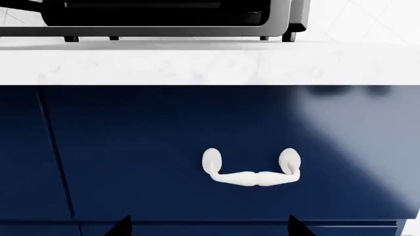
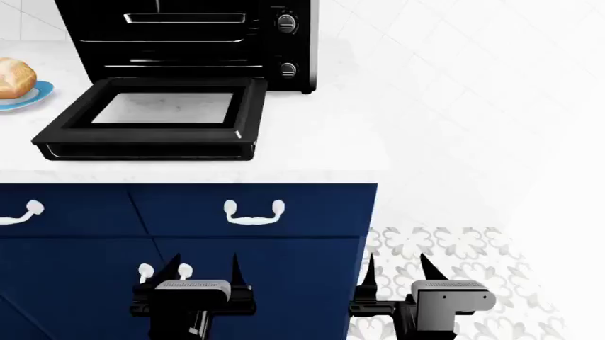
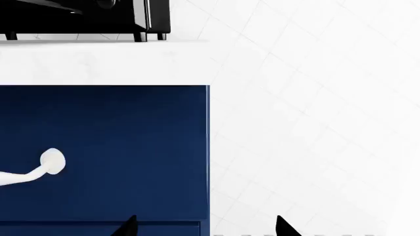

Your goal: Place the bread on the tray of the toaster oven.

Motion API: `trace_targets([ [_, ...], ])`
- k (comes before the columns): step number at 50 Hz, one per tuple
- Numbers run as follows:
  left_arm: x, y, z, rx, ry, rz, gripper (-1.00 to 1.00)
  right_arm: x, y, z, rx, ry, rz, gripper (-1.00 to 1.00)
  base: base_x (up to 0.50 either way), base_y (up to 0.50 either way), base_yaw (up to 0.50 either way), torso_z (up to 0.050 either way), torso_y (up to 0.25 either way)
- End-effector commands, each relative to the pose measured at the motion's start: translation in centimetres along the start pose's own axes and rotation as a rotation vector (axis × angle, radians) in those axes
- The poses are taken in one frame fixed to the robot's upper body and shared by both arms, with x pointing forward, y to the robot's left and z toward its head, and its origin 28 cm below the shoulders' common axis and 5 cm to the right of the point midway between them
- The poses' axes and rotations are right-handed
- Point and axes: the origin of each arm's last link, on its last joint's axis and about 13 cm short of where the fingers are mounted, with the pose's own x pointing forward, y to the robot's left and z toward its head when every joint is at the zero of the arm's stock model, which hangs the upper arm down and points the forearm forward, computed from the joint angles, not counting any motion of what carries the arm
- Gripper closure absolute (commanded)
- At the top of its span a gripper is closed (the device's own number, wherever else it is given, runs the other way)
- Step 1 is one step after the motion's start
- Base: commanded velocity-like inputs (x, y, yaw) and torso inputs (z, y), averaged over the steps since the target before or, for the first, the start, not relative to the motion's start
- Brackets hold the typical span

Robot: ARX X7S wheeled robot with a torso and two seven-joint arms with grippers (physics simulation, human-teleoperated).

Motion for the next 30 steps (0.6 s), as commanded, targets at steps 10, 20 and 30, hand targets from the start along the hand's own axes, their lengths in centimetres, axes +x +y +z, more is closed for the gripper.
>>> trace_targets([
  [10, 0.02, 0.01, 0.00, 0.006, -0.008, -0.004, -1.00, -0.01, 0.01, 0.02, -0.022, 0.012, 0.021, -1.00, 0.00, 0.00, 0.00, 0.000, 0.000],
  [20, 0.02, 0.01, 0.00, 0.005, -0.008, -0.005, -1.00, 0.00, 0.00, 0.02, -0.036, 0.006, 0.014, -1.00, 0.00, 0.00, 0.00, 0.000, 0.000],
  [30, 0.02, 0.01, 0.00, 0.006, -0.007, -0.008, -1.00, 0.01, 0.00, 0.01, -0.043, -0.012, -0.009, -1.00, 0.00, 0.49, 0.00, 0.000, 0.000],
])
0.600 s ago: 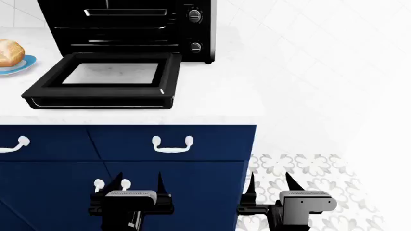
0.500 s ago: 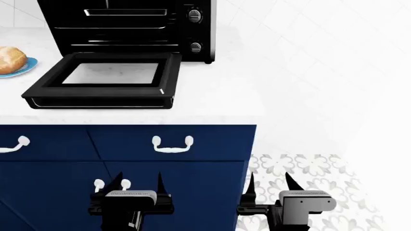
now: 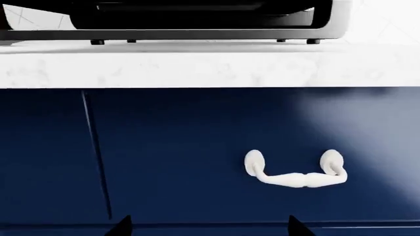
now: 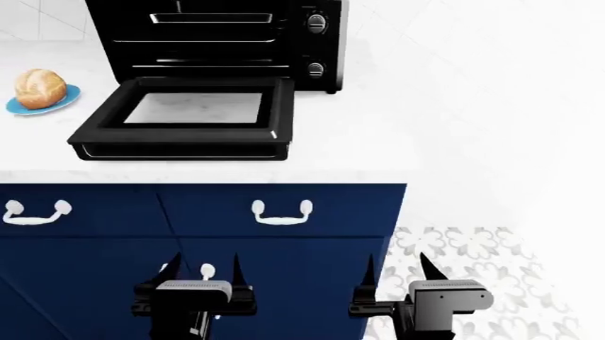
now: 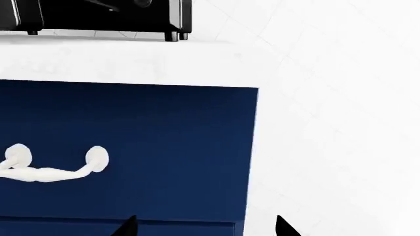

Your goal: Place the bread on the tray of the toaster oven.

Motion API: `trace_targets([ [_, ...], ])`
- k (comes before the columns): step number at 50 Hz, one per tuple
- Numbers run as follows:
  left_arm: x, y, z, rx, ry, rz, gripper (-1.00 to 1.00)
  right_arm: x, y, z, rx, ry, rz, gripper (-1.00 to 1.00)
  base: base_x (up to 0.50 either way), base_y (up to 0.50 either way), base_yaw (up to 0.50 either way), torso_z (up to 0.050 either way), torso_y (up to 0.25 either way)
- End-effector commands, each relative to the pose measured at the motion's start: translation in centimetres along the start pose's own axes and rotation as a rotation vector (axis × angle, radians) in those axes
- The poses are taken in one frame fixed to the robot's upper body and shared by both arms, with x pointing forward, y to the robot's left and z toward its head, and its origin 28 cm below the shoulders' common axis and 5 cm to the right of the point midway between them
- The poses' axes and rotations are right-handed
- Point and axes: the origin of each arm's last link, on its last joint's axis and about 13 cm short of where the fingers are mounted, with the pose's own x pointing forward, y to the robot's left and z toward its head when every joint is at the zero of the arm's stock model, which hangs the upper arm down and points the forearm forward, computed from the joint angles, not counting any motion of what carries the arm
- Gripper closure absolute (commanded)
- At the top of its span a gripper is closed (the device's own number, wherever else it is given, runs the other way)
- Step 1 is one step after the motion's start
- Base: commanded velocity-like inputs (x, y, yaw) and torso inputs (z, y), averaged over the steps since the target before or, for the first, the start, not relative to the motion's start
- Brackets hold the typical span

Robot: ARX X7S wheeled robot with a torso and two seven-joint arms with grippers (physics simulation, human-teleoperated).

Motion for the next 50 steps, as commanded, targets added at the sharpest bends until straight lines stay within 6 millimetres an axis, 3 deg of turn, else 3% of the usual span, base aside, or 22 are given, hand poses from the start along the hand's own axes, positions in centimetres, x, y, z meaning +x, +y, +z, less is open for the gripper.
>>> trace_targets([
  [1, 0.00, 0.06, 0.00, 0.002, 0.001, -0.001, -1.00, 0.00, 0.05, -0.01, -0.014, -0.009, -0.015, -1.00, 0.00, 0.50, 0.00, 0.000, 0.000],
  [36, 0.00, 0.08, 0.01, 0.016, 0.003, -0.012, -1.00, -0.01, 0.02, 0.01, -0.042, -0.003, -0.007, -1.00, -0.01, 0.50, 0.00, 0.000, 0.000],
  [50, -0.02, 0.06, 0.01, 0.007, 0.010, 0.002, -1.00, -0.01, 0.02, 0.01, -0.046, -0.003, -0.014, -1.00, 0.17, 0.50, 0.00, 0.000, 0.000],
])
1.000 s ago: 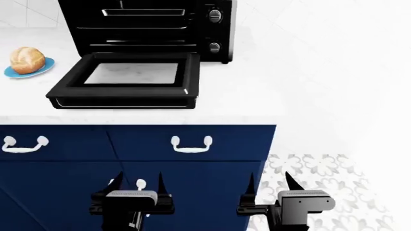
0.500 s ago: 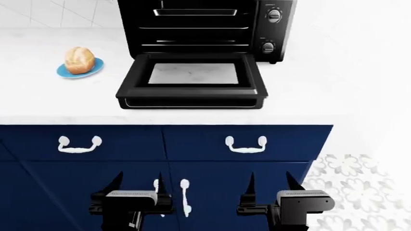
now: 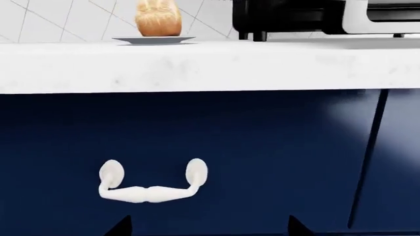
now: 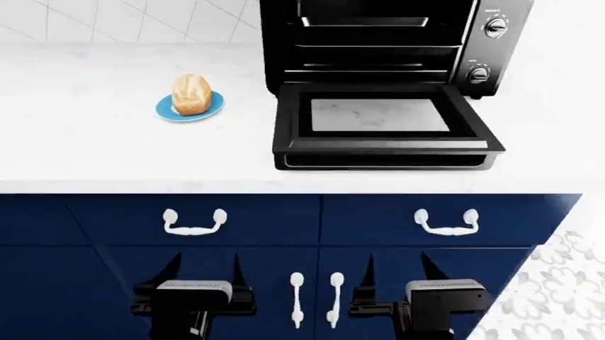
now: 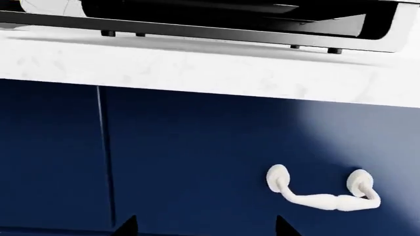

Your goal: Place the bread on the tray of the toaster oven.

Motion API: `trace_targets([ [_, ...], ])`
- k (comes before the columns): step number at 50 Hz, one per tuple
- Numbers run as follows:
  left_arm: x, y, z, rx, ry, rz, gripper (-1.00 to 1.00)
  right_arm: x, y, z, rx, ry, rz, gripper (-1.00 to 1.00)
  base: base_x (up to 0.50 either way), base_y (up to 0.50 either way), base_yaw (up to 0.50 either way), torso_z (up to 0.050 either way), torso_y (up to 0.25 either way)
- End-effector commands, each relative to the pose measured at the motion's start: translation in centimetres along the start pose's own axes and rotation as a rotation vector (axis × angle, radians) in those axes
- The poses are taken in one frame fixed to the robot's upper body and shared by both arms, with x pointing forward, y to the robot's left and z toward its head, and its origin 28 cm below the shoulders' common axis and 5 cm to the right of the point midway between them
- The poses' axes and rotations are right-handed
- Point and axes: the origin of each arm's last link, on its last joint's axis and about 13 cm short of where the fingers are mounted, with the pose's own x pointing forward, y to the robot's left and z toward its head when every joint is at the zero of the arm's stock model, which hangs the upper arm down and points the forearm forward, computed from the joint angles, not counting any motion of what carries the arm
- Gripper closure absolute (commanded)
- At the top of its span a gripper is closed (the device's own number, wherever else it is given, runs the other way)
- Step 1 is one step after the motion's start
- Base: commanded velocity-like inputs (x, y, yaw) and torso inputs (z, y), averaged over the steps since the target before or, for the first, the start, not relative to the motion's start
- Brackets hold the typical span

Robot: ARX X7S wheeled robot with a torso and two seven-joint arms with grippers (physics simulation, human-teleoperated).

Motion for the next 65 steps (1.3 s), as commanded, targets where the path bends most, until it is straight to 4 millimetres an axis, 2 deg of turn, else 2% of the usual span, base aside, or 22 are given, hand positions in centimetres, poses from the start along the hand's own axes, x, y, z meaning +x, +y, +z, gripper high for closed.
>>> trace_targets([
  [1, 0.01, -0.01, 0.01, -0.003, 0.000, 0.003, -1.00, 0.01, -0.01, 0.01, -0.002, -0.002, -0.003, -1.00, 0.19, 0.50, 0.00, 0.000, 0.000],
  [11, 0.01, -0.01, 0.01, -0.004, 0.000, 0.001, -1.00, 0.02, 0.00, 0.00, 0.002, -0.011, -0.004, -1.00, 0.05, 0.48, 0.00, 0.000, 0.000],
  [24, 0.05, 0.00, 0.00, -0.001, -0.025, -0.003, -1.00, 0.02, 0.03, -0.02, 0.023, -0.013, -0.017, -1.00, 0.00, 0.00, 0.00, 0.002, 0.000],
  [60, 0.09, 0.03, 0.00, 0.022, -0.038, -0.030, -1.00, -0.01, 0.01, 0.01, 0.013, 0.005, -0.014, -1.00, 0.00, 0.00, 0.00, 0.050, 0.000],
  [65, 0.08, -0.02, -0.02, -0.016, -0.039, -0.010, -1.00, -0.01, 0.01, 0.01, 0.011, 0.006, -0.015, -1.00, 0.00, 0.00, 0.00, 0.033, 0.000],
])
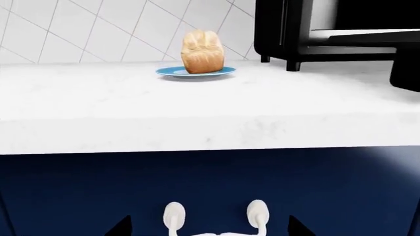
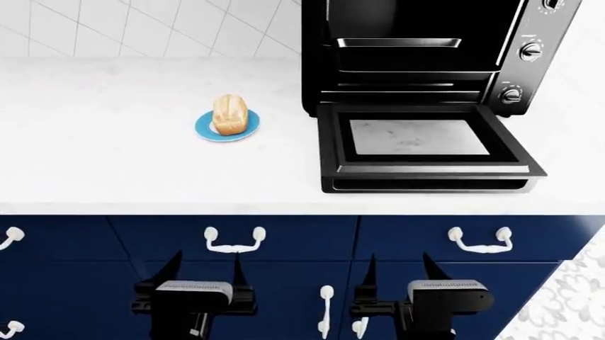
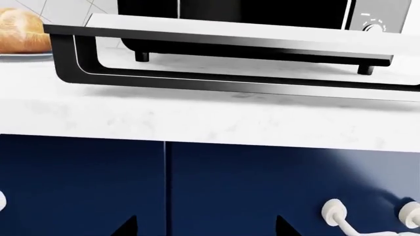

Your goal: Place the bread on the tray of the toaster oven.

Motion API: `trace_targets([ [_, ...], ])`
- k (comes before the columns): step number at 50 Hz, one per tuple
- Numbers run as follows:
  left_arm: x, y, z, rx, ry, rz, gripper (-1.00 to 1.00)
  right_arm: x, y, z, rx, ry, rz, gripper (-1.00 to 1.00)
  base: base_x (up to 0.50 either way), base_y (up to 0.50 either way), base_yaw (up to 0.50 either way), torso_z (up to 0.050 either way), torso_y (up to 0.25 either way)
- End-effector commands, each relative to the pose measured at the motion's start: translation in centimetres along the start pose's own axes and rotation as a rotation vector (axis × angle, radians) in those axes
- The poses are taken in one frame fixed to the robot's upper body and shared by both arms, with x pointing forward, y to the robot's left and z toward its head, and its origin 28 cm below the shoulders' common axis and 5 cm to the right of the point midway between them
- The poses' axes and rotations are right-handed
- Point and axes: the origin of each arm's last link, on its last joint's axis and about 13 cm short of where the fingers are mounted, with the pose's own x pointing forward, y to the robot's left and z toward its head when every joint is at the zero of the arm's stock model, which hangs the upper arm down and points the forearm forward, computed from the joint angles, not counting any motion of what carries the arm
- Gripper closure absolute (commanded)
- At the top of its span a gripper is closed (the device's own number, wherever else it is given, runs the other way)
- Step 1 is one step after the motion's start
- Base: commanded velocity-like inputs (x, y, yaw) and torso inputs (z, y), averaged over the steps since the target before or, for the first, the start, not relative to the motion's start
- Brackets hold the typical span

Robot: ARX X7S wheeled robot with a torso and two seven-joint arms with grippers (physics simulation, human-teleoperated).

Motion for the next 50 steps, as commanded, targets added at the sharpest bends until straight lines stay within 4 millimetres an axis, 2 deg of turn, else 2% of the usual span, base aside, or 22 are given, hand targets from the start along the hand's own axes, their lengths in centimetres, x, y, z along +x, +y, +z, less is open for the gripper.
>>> trace_targets([
  [1, 0.0, 0.0, 0.0, -0.020, -0.004, 0.009, -1.00, 0.0, 0.0, 0.0, -0.002, 0.003, 0.001, -1.00, 0.00, 0.00, 0.00, 0.000, 0.000],
  [7, 0.0, 0.0, 0.0, -0.002, 0.007, 0.014, -1.00, 0.0, 0.0, 0.0, -0.002, 0.001, 0.001, -1.00, 0.00, 0.00, 0.00, 0.000, 0.000],
  [11, 0.0, -0.1, 0.0, -0.056, 0.008, 0.032, -1.00, 0.0, 0.0, 0.0, 0.011, -0.034, 0.002, -1.00, 0.00, 0.00, 0.00, 0.000, 0.000],
  [13, 0.0, 0.0, 0.0, -0.019, 0.021, 0.020, -1.00, 0.0, 0.0, 0.0, 0.000, -0.028, 0.002, -1.00, 0.00, 0.00, 0.00, 0.000, 0.000],
  [18, 0.0, 0.0, 0.0, 0.034, -0.022, 0.029, -1.00, 0.1, 0.0, 0.0, -0.029, -0.043, -0.004, -1.00, 0.00, 0.00, 0.00, 0.000, 0.000],
  [26, 0.1, 0.0, 0.0, 0.006, -0.054, 0.020, -1.00, 0.1, -0.1, 0.0, -0.058, -0.073, 0.005, -1.00, 0.00, 0.00, 0.00, 0.000, 0.000],
  [27, 0.1, 0.0, 0.0, 0.009, -0.061, 0.017, -1.00, 2.7, 1.2, 4.0, -0.036, -0.155, 0.015, -1.00, 0.00, 0.00, 0.00, 0.000, 0.000],
  [28, 0.1, 0.0, 0.0, 0.026, -0.074, 0.012, -1.00, 5.5, 3.4, 7.0, -0.026, -0.165, 0.025, -1.00, 0.00, 0.00, 0.00, 0.000, 0.000],
  [29, 0.1, 0.0, 0.0, 0.025, -0.082, 0.003, -1.00, 7.3, 3.7, 8.2, -0.055, -0.089, 0.017, -1.00, 0.00, 0.00, 0.00, 0.000, 0.000],
  [30, 0.1, 0.0, 0.0, 0.025, -0.080, 0.002, -1.00, 7.2, 3.6, 8.2, -0.050, -0.078, 0.016, -1.00, 0.00, 0.00, 0.00, 0.000, 0.000],
  [31, -0.8, 0.3, 1.3, 0.015, -0.093, 0.002, -1.00, 6.5, 3.3, 8.4, -0.029, -0.101, 0.013, -1.00, 0.00, 0.00, 0.00, 0.000, 0.000],
  [32, -4.3, 2.9, 1.1, 0.053, 0.063, 0.075, -1.00, 6.4, 3.1, 8.8, -0.032, -0.093, 0.017, -1.00, 0.00, 0.00, 0.00, 0.000, 0.000],
  [33, -6.3, 2.4, 2.1, 0.062, 0.136, 0.056, -1.00, 6.5, 3.0, 9.2, -0.021, -0.098, 0.021, -1.00, 0.00, 0.00, 0.00, 0.000, 0.000],
  [35, -5.3, 1.2, 7.6, 0.001, -0.079, -0.005, -1.00, 5.9, 2.5, 10.0, -0.025, -0.106, 0.023, -1.00, 0.00, 0.00, 0.00, 0.000, 0.000],
  [37, -4.5, 1.3, 8.3, -0.003, -0.086, -0.009, -1.00, 5.1, 1.9, 10.8, -0.031, -0.118, 0.018, -1.00, 0.00, 0.00, 0.00, 0.000, 0.000],
  [39, -4.7, 1.3, 8.8, -0.001, -0.091, -0.013, -1.00, 4.1, 1.3, 11.0, -0.031, -0.126, 0.011, -1.00, 0.00, 0.00, 0.00, 0.000, 0.000],
  [44, -5.2, 1.4, 10.5, -0.013, -0.119, -0.007, -1.00, 4.2, 1.1, 11.4, -0.048, -0.128, -0.003, -1.00, 0.00, 0.00, 0.00, 0.000, 0.000],
  [50, -4.7, 1.8, 12.4, -0.021, -0.138, 0.011, -1.00, 3.0, 0.4, 12.3, -0.066, -0.147, -0.023, -1.00, 0.00, 0.00, 0.00, 0.000, 0.000],
])
